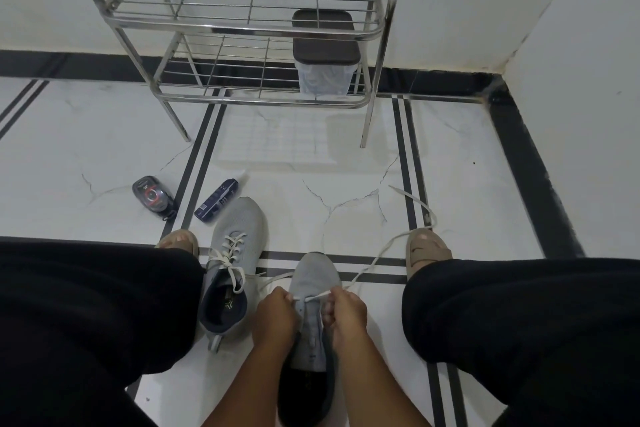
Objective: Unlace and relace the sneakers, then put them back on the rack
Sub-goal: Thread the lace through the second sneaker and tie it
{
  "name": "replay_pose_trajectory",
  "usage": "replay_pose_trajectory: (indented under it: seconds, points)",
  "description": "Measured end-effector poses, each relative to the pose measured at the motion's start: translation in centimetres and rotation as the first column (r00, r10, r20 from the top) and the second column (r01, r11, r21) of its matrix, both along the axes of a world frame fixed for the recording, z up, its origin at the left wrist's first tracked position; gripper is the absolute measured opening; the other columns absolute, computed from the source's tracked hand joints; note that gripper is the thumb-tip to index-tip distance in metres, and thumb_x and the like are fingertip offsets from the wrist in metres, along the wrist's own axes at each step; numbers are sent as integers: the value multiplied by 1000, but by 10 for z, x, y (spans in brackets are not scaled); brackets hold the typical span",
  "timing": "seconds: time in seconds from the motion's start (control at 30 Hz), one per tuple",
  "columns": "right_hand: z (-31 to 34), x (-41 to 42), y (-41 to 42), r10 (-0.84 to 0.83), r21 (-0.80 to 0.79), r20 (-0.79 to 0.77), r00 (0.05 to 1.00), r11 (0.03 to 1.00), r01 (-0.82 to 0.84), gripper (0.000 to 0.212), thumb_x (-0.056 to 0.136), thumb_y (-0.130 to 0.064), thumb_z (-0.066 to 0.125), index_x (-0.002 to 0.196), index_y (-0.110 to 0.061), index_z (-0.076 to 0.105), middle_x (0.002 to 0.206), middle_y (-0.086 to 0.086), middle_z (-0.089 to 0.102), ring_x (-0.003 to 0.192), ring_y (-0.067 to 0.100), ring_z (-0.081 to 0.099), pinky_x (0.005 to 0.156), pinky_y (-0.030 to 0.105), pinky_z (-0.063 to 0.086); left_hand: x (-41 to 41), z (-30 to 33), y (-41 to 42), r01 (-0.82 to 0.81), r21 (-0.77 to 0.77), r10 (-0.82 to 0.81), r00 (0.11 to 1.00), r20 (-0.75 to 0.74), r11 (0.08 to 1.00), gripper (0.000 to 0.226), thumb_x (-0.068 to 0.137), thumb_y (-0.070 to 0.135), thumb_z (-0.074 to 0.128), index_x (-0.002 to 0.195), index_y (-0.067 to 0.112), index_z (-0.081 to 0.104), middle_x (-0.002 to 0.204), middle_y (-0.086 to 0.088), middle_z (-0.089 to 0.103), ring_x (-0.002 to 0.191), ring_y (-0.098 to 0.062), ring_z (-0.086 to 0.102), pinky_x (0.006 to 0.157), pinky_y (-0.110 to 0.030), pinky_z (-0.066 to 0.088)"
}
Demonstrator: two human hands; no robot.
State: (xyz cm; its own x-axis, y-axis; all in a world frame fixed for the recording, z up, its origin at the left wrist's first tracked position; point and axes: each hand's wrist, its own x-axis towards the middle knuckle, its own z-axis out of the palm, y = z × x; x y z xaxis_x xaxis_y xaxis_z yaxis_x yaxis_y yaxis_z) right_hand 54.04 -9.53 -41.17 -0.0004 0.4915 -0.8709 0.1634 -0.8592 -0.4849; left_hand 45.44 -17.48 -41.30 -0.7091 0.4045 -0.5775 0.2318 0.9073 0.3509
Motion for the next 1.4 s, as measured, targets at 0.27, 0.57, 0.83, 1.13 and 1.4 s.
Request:
replay_pose_trajectory:
  seconds: [0.27,0.57,0.83,1.13,1.4]
  points:
    - [30,13,49,-494,31,-232,838,857,514,15,94,-2,55,108,0,60,73,11,58,58,15,55,65,27,52,2,-7,-4,-66,70,61,996,64,995,22,98,25,43,98,12,61,103,-12,66,95,-29,60,69,-28,38]
    - [32,17,92,-184,409,30,982,899,156,49,94,-27,54,136,-3,44,99,2,71,85,15,69,76,27,58,3,-7,-4,-110,104,101,991,90,989,19,96,24,43,85,18,58,101,-9,67,93,-28,61,75,-31,46]
    - [4,9,7,818,-123,360,449,518,-846,26,76,-31,68,96,-16,61,88,8,66,65,19,60,58,25,47,6,-1,-4,-10,125,3,999,55,992,9,92,26,48,85,22,54,89,-3,67,85,-25,61,68,-30,43]
    - [-9,20,-6,790,-34,491,368,439,-898,38,89,-41,57,115,-14,56,118,9,62,106,26,61,77,27,47,0,-20,-7,-398,148,364,907,210,905,17,92,19,48,75,15,53,88,-15,66,85,-34,63,73,-37,48]
    - [-15,22,-5,782,-22,459,421,484,-875,38,87,-54,56,91,-17,47,92,2,54,82,21,52,64,23,40,-5,-43,-12,-766,131,647,611,456,630,27,94,7,42,90,-6,65,69,-9,67,73,-26,63,78,-37,52]
